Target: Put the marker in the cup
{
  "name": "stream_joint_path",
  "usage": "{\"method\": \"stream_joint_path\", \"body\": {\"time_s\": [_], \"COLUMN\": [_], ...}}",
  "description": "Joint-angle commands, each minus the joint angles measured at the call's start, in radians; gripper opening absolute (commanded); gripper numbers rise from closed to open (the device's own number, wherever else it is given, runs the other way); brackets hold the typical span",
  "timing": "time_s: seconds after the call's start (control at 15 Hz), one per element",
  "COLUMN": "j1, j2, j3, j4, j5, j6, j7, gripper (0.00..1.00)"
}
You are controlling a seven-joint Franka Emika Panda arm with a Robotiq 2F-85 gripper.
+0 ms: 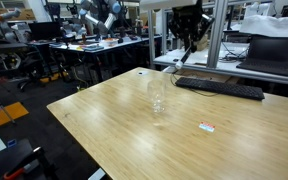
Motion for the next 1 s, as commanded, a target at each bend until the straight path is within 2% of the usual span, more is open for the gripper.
{"method": "stream_joint_path", "body": {"time_s": [0.0,0.07,0.13,0.33,0.6,0.67,0.73,0.93], "j1": [0.047,0.074,0.071,0.126,0.142,0.138,0.16,0.195], "j2": [-0.157,-0.189,-0.21,-0.252,-0.286,-0.151,-0.112,0.022], "j3": [0.006,0.003,0.027,0.02,0.006,0.077,0.075,0.103], "j4": [-0.179,-0.221,-0.247,-0.309,-0.354,-0.314,-0.293,-0.24], "j5": [0.141,0.196,0.249,0.377,0.399,0.322,0.341,0.286], "j6": [0.202,0.256,0.298,0.394,0.378,0.446,0.442,0.444], "j7": [-0.058,-0.075,-0.099,-0.213,-0.3,-0.157,-0.191,-0.145], "gripper": [0.05,0.05,0.05,0.05,0.05,0.05,0.05,0.05]}}
